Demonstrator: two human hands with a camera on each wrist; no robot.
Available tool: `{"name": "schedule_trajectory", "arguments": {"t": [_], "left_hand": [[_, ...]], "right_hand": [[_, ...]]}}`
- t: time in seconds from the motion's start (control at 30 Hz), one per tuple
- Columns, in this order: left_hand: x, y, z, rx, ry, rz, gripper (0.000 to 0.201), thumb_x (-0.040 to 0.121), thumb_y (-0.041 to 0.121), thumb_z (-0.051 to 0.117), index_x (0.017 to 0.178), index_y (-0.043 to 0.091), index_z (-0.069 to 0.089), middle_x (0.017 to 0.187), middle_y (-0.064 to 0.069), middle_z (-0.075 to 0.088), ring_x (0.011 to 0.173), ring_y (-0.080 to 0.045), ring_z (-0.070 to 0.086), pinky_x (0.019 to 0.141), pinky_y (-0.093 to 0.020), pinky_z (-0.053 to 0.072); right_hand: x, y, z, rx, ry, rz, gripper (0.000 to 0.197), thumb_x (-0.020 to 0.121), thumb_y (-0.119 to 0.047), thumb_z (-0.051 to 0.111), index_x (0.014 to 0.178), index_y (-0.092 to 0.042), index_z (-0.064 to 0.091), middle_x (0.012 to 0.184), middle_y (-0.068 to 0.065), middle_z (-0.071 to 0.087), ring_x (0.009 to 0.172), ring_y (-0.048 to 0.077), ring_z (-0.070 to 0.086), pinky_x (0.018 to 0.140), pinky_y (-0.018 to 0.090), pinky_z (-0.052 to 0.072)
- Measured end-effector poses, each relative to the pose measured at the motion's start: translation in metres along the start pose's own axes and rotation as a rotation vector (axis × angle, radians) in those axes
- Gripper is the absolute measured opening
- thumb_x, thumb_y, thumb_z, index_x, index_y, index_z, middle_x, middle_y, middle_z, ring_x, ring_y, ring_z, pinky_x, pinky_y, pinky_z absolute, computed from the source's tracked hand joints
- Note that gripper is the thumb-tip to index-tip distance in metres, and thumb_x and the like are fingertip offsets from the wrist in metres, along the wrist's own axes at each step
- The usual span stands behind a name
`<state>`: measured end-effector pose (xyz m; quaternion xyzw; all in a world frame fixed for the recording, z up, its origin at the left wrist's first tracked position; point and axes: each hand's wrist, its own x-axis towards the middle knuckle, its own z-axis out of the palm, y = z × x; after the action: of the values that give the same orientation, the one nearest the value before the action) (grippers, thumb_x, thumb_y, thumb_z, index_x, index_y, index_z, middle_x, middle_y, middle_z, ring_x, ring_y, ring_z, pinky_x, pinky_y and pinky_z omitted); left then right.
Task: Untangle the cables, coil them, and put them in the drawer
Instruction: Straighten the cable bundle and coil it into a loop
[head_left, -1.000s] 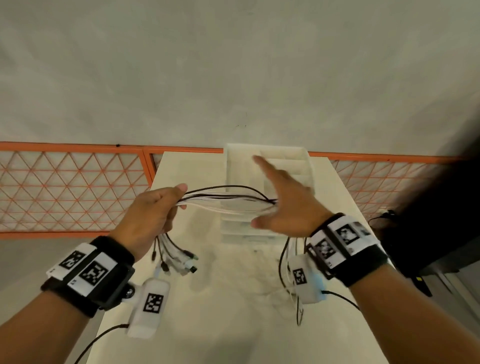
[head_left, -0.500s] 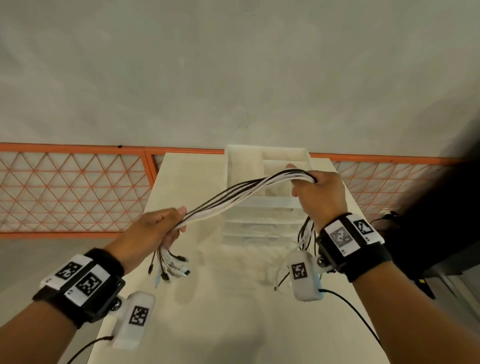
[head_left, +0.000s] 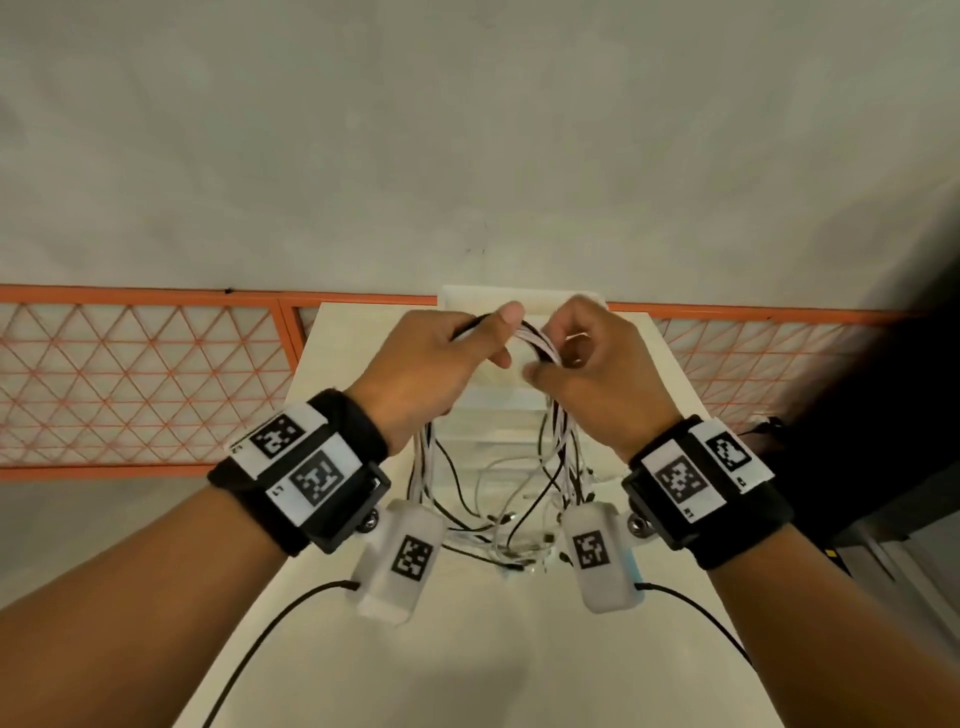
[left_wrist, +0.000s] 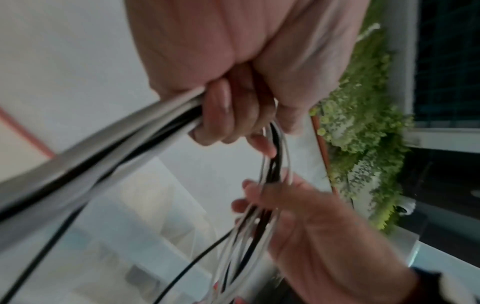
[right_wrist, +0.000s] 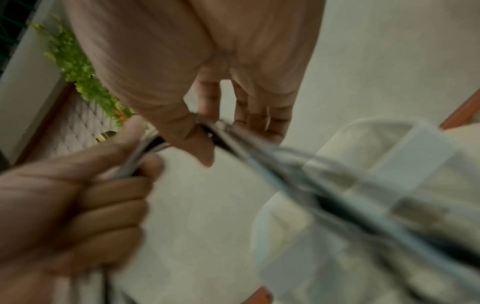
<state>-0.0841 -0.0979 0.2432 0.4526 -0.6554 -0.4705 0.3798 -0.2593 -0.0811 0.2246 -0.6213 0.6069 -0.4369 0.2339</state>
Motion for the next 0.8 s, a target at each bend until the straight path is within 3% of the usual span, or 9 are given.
{"name": "schedule_trajectory", "arguments": {"t": [0.1, 0.23, 0.3, 0.4, 0.47, 0.53, 0.67, 0.73, 0.8], "left_hand": [[0.005, 0.002, -0.006, -0.053, 0.068, 0.030, 0.046, 0.088, 0.051, 0.064, 0.058, 0.016, 0.059, 0.042, 0.008, 0.024, 0.036, -0.013, 0.020, 0.042, -0.022, 0.020], [0.009, 0.007, -0.021, -0.120, 0.128, 0.004, 0.043, 0.086, 0.046, 0.070, 0.055, 0.017, 0.061, 0.043, 0.006, 0.023, 0.040, -0.015, 0.014, 0.043, -0.023, 0.017], [0.012, 0.012, -0.034, -0.196, 0.181, 0.005, 0.042, 0.085, 0.045, 0.072, 0.056, 0.016, 0.061, 0.043, 0.006, 0.023, 0.041, -0.016, 0.012, 0.043, -0.025, 0.014], [0.014, 0.013, -0.054, -0.211, 0.213, 0.008, 0.041, 0.084, 0.044, 0.072, 0.060, 0.013, 0.062, 0.043, 0.007, 0.022, 0.039, -0.014, 0.013, 0.044, -0.026, 0.013], [0.011, 0.008, -0.060, -0.179, 0.196, -0.012, 0.041, 0.084, 0.045, 0.072, 0.061, 0.012, 0.063, 0.043, 0.006, 0.022, 0.039, -0.014, 0.013, 0.045, -0.026, 0.013], [0.009, 0.000, -0.062, -0.171, 0.204, -0.048, 0.041, 0.083, 0.045, 0.072, 0.061, 0.012, 0.063, 0.044, 0.005, 0.021, 0.040, -0.015, 0.013, 0.046, -0.027, 0.012], [0.007, -0.010, -0.071, -0.180, 0.269, -0.094, 0.042, 0.085, 0.044, 0.071, 0.062, 0.010, 0.061, 0.043, 0.004, 0.022, 0.039, -0.015, 0.014, 0.045, -0.028, 0.012], [0.006, -0.012, -0.074, -0.184, 0.306, -0.091, 0.041, 0.085, 0.042, 0.071, 0.065, 0.007, 0.062, 0.042, 0.005, 0.023, 0.037, -0.014, 0.014, 0.045, -0.027, 0.012], [0.006, -0.011, -0.075, -0.206, 0.322, -0.079, 0.040, 0.086, 0.040, 0.071, 0.067, 0.006, 0.063, 0.040, 0.007, 0.024, 0.036, -0.012, 0.015, 0.045, -0.027, 0.011]], "right_hand": [[-0.010, 0.029, -0.010, -0.207, -0.082, 0.068, 0.021, 0.077, -0.029, 0.082, 0.082, -0.017, 0.066, 0.089, -0.003, 0.065, 0.076, 0.009, 0.064, 0.061, 0.019, 0.043], [-0.020, 0.072, -0.011, -0.405, -0.203, 0.217, 0.032, 0.086, -0.038, 0.072, 0.067, -0.013, 0.065, 0.069, 0.004, 0.067, 0.071, 0.021, 0.062, 0.060, 0.025, 0.044], [-0.025, 0.096, -0.008, -0.565, -0.281, 0.312, 0.043, 0.094, -0.041, 0.061, 0.071, -0.006, 0.067, 0.076, 0.010, 0.069, 0.076, 0.028, 0.061, 0.063, 0.030, 0.039], [-0.037, 0.126, -0.005, -0.638, -0.451, 0.453, 0.033, 0.100, -0.033, 0.051, 0.089, -0.010, 0.072, 0.095, 0.013, 0.071, 0.089, 0.032, 0.065, 0.075, 0.033, 0.045], [-0.038, 0.138, -0.006, -0.358, -0.336, 0.582, 0.023, 0.100, -0.026, 0.054, 0.099, -0.013, 0.073, 0.092, 0.009, 0.072, 0.076, 0.026, 0.068, 0.070, 0.034, 0.051], [-0.037, 0.142, -0.007, 0.044, -0.113, 0.640, 0.020, 0.099, -0.019, 0.057, 0.089, -0.012, 0.073, 0.086, 0.009, 0.073, 0.060, 0.022, 0.063, 0.057, 0.032, 0.049], [-0.038, 0.140, -0.015, 0.330, 0.114, 0.603, 0.040, 0.096, -0.034, 0.063, 0.063, -0.011, 0.063, 0.061, 0.009, 0.065, 0.057, 0.022, 0.056, 0.061, 0.033, 0.044], [-0.039, 0.146, -0.016, 0.140, 0.048, 0.549, 0.049, 0.094, -0.039, 0.065, 0.052, -0.014, 0.057, 0.052, 0.004, 0.055, 0.055, 0.022, 0.050, 0.061, 0.033, 0.041], [-0.041, 0.156, -0.011, -0.369, -0.190, 0.459, 0.049, 0.094, -0.042, 0.063, 0.058, -0.010, 0.060, 0.057, 0.003, 0.057, 0.060, 0.023, 0.052, 0.062, 0.031, 0.039]]}}
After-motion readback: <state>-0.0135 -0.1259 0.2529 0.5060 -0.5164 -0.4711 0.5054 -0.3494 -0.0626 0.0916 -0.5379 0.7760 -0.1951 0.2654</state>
